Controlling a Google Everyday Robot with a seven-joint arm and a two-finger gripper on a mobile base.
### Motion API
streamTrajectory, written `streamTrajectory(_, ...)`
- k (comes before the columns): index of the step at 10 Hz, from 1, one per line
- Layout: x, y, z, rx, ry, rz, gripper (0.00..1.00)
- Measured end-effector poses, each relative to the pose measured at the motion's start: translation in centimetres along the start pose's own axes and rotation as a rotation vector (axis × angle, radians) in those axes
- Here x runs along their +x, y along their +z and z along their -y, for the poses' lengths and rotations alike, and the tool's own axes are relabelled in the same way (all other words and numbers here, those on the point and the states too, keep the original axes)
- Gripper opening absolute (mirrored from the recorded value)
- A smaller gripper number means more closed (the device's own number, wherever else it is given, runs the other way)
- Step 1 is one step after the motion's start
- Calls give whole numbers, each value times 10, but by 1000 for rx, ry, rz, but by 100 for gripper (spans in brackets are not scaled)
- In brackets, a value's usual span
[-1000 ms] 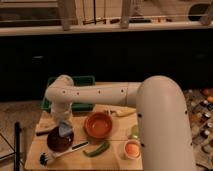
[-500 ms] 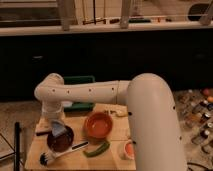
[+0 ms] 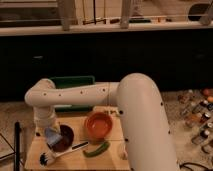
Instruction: Wipe purple bowl with sponge
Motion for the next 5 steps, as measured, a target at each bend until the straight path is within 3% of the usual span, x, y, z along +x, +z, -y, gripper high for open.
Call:
streamTrajectory(2, -21, 8, 4, -15, -32, 41, 0)
streamTrajectory(5, -42, 8, -14, -46, -33, 75, 0)
